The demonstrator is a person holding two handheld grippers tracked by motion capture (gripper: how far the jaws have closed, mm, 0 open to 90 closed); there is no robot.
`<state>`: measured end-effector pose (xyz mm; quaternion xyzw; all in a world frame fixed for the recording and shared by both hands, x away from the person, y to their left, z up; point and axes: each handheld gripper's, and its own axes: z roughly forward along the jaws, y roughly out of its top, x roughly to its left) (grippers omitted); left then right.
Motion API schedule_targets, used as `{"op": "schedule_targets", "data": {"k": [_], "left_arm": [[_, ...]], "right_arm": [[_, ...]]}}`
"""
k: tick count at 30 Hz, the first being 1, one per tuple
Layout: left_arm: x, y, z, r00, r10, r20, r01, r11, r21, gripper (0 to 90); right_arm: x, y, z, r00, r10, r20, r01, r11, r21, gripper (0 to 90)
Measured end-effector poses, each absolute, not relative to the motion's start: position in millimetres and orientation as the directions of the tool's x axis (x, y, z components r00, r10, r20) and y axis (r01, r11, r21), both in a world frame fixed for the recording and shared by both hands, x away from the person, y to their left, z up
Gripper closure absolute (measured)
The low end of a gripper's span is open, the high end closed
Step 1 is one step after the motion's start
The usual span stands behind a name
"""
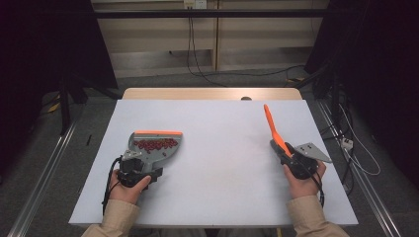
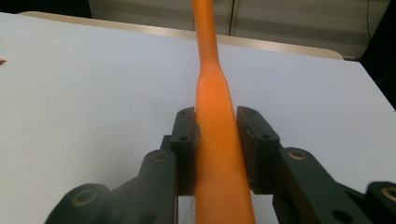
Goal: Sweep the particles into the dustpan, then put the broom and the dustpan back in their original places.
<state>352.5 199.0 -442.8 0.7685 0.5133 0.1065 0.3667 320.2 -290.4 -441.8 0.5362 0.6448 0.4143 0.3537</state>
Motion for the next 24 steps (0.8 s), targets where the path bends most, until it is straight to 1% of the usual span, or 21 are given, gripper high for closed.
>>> {"op": "schedule_targets", "data": {"k": [8, 12, 13, 15, 18, 21, 24], "left_arm": [[346, 205, -437, 0.464, 0.854, -0.236, 0.687, -0.178, 0.704, 24.1], [343, 208, -433, 0.481, 0.844, -0.238, 0.669, -0.179, 0.721, 18.7], [342, 208, -432, 0.481, 0.844, -0.238, 0.668, -0.177, 0.723, 18.3], [341, 210, -432, 0.489, 0.840, -0.235, 0.655, -0.175, 0.735, 15.5], [341, 213, -431, 0.504, 0.831, -0.233, 0.633, -0.172, 0.755, 13.1], [341, 217, -429, 0.525, 0.819, -0.231, 0.597, -0.162, 0.786, 12.1], [342, 219, -428, 0.551, 0.803, -0.228, 0.567, -0.160, 0.808, 10.5]], "right_arm": [[320, -287, -441, -0.185, 0.983, -0.013, 0.398, 0.087, 0.913, 69.1], [320, -282, -441, -0.207, 0.978, 0.004, 0.404, 0.081, 0.911, 67.9], [319, -280, -441, -0.222, 0.975, 0.026, 0.408, 0.069, 0.910, 66.3], [319, -276, -440, -0.260, 0.962, 0.081, 0.407, 0.033, 0.913, 58.3], [319, -269, -438, -0.303, 0.949, 0.087, 0.381, 0.037, 0.924, 40.4], [318, -265, -436, -0.319, 0.942, 0.105, 0.382, 0.027, 0.924, 33.7], [317, -265, -438, -0.335, 0.935, 0.115, 0.398, 0.030, 0.917, 29.0]]}}
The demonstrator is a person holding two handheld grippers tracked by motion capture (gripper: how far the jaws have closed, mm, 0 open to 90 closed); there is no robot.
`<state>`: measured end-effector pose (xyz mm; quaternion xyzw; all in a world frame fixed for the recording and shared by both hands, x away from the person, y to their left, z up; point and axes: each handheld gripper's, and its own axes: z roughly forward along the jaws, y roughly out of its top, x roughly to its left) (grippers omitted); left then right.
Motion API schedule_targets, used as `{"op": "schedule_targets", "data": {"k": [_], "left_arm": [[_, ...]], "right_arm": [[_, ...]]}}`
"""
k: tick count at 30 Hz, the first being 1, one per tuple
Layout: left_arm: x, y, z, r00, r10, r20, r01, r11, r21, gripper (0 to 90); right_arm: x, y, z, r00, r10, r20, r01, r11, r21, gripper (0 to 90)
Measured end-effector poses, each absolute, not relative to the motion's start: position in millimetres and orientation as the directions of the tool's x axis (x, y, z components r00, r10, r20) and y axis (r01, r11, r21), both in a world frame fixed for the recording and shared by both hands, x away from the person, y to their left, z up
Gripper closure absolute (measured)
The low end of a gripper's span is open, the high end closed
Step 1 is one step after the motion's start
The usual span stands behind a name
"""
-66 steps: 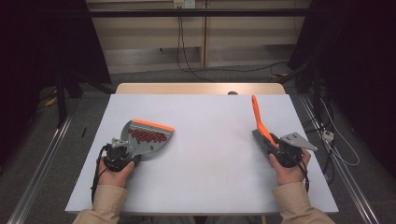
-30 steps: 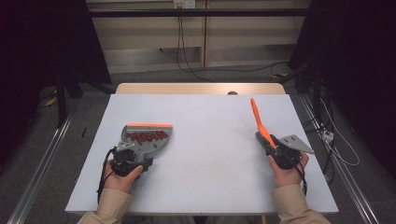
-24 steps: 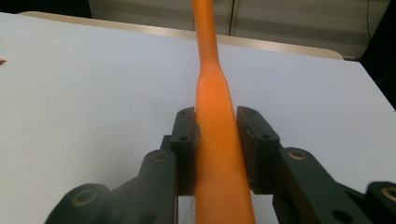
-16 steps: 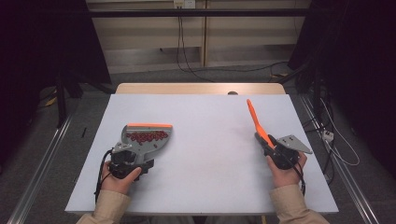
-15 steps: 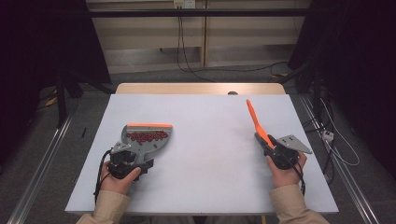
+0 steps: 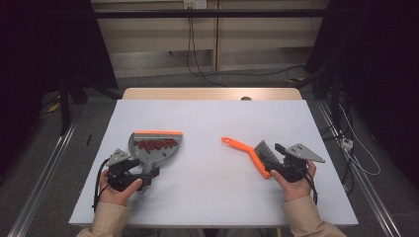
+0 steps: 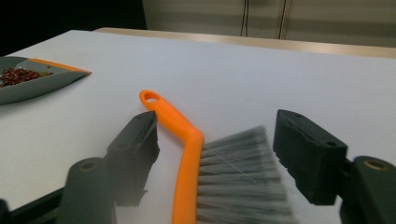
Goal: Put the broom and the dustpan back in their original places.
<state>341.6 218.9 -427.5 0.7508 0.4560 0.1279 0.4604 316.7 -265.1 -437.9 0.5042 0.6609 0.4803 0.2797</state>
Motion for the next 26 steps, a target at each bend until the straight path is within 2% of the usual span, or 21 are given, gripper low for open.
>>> {"op": "schedule_targets", "data": {"k": [2, 12, 26], "left_arm": [[342, 220, -426, 0.571, 0.788, -0.229, 0.548, -0.159, 0.821, 10.0], [341, 223, -424, 0.638, 0.736, -0.227, 0.488, -0.158, 0.859, 7.9], [338, 229, -426, 0.653, 0.726, -0.218, 0.453, -0.144, 0.880, 7.4]], "right_arm": [[315, -267, -438, -0.348, 0.926, 0.145, 0.398, 0.006, 0.918, 27.6], [300, -275, -437, -0.406, 0.899, 0.164, 0.415, 0.021, 0.910, 23.9], [289, -278, -444, -0.431, 0.889, 0.156, 0.427, 0.049, 0.903, 23.5]]}}
